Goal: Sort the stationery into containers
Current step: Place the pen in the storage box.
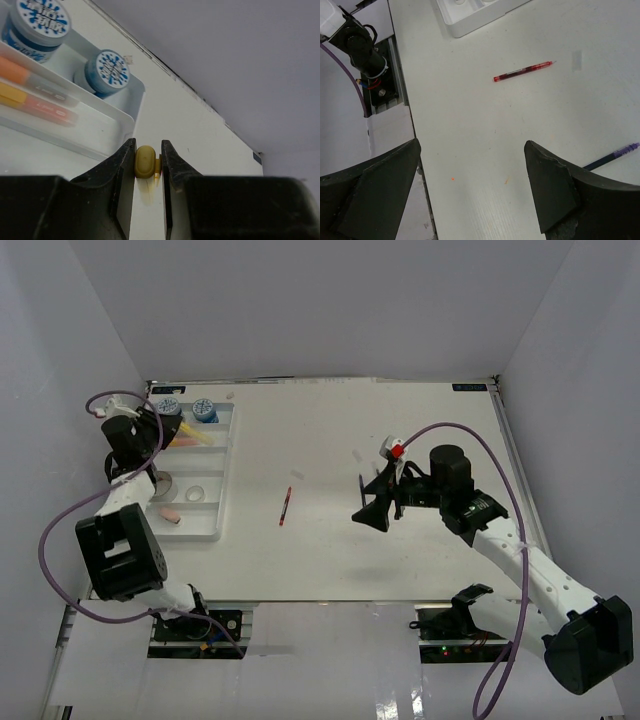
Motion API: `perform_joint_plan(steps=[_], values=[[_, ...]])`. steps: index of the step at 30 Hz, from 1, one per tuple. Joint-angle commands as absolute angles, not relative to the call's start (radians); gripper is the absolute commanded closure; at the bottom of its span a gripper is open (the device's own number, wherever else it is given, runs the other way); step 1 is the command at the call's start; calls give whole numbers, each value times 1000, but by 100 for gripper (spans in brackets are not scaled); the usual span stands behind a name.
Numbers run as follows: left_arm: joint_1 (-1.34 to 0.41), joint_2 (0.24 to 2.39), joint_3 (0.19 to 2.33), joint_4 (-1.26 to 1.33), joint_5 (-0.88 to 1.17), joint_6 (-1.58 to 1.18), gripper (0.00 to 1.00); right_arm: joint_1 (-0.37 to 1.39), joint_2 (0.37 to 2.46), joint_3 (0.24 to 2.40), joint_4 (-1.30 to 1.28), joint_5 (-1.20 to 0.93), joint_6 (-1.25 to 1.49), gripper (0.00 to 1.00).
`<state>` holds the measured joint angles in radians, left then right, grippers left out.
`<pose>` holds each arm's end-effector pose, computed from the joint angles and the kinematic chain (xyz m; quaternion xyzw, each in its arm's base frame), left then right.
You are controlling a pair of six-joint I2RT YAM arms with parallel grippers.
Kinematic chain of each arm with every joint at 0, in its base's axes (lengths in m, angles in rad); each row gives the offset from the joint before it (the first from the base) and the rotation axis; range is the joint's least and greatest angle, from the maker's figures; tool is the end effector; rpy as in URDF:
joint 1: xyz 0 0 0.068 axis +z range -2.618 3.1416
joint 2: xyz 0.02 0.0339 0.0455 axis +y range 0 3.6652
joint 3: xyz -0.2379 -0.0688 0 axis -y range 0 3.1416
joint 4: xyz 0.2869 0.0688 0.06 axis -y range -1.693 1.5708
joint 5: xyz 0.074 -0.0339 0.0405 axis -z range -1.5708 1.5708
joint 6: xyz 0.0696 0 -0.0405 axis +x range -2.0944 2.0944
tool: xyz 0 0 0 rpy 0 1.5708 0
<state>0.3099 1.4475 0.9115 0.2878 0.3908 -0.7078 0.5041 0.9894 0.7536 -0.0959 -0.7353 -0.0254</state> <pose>0.3911 0.0974 0.2207 -0.2730 0.7342 -0.2693 0.5603 0.2411 0.1863 0.2627 -0.4002 0.6787 0.4127 0.4570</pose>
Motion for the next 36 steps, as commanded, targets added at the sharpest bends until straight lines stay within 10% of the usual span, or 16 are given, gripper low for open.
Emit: perform_joint_plan(steps=[1,20,36], values=[[351,1555,943,420,437,-788,100,500,974,738,-48,-749,-11,10],[383,1939,1081,634,471,-842,90,499,1028,736,-54,-767,-25,10],[394,1888,1195,278,354,-652,9,499,1022,735,-98,-619,-32,10]])
